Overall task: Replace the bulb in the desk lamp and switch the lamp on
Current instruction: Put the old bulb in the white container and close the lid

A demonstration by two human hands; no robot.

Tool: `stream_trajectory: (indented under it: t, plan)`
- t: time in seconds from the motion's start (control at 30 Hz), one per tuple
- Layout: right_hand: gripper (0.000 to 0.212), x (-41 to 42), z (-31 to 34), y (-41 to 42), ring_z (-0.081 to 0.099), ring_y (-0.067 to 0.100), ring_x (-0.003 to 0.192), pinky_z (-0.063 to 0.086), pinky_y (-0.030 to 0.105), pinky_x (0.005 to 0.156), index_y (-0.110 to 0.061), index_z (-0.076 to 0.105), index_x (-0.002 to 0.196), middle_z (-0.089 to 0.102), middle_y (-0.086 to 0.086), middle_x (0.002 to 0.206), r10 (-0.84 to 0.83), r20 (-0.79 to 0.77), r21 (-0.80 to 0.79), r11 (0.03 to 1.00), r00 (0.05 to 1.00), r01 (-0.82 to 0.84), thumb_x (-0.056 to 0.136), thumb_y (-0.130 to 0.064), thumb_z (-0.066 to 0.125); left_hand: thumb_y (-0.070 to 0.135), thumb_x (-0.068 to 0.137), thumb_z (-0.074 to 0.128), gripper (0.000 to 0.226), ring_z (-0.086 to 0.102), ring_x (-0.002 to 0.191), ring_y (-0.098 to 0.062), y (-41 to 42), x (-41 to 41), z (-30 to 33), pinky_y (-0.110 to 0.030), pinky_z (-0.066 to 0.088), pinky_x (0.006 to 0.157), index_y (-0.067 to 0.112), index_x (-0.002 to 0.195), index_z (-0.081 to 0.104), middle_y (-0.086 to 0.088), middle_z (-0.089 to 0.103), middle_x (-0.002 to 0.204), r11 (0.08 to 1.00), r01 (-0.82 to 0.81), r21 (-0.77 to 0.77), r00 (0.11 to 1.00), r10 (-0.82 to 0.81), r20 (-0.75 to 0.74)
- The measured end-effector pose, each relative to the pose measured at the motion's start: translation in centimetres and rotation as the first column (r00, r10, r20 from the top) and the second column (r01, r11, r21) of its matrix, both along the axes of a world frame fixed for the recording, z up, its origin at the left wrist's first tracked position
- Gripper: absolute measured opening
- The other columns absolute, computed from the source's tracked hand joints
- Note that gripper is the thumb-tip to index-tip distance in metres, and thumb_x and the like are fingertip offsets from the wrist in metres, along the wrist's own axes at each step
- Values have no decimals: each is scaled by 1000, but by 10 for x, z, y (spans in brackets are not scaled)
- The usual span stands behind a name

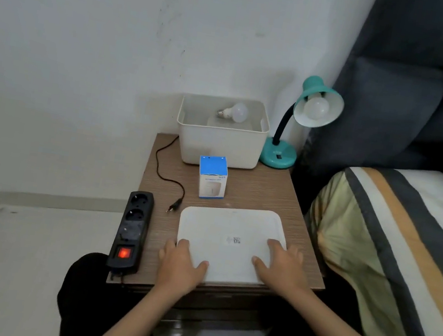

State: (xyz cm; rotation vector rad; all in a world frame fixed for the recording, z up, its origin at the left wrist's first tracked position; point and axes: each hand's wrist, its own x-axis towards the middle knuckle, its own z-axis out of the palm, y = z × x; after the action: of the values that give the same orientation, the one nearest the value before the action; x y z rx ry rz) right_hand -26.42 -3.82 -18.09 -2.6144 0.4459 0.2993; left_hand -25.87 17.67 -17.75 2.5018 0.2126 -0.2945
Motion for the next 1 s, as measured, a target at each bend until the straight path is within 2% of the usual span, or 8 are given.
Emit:
stream_trajectory:
  t: [0.2,0.33,0.53,0.67,0.77,0.9,1.0]
  plan:
    - [65,-2,11,3,29,34,128,42,41,97,-23,35,139,29,14,132,-61,100,57,997,993,55,84,-48,57,31,77,68,54,44,120,-26,2,-4,17,-33,40,98,6,120,48,-8,38,130,991,-15,-131,988,35,149]
    - [65,1,32,0,29,31,127,42,39,97,-23,36,137,27,13,133,-52,242,46,998,969,43,82,-49,59,27,78,69,55,41,122,-19,7,0,41,-24,36,97,6,124,49,-3,34,135,991,19,-131,953,22,303]
    - [62,52,83,3,33,31,121,42,39,95,-20,41,134,30,15,134,4,429,-13,1000,903,2,82,-48,58,25,77,72,50,38,108,-9,12,49,89,-20,33,85,3,118,55,-5,37,134,985,42,-167,907,32,419]
    - [58,111,115,9,29,38,125,37,44,101,-19,43,136,26,21,144,33,442,-46,999,897,-14,86,-46,55,24,76,72,55,44,122,-22,16,109,119,-20,30,88,2,123,54,-9,41,139,984,30,-178,883,57,466]
    - [57,162,130,11,34,42,118,34,44,101,-19,46,134,31,22,140,54,458,-80,997,887,-20,85,-47,54,27,75,73,55,50,117,-26,19,160,134,-24,36,87,1,120,57,-11,48,133,987,27,-156,877,51,478]
    - [51,228,136,12,39,42,110,36,43,94,-19,52,124,41,22,126,79,380,-116,993,922,-38,84,-51,48,31,73,74,61,51,118,-27,23,226,141,-32,42,93,2,123,55,-12,51,133,988,12,-155,908,54,414]
    - [49,268,131,14,38,40,113,38,43,84,-18,55,112,50,20,120,72,312,-76,996,947,-51,79,-54,45,33,74,73,60,51,118,-28,23,263,141,-33,43,94,2,123,54,-12,52,132,992,29,-122,922,20,386]
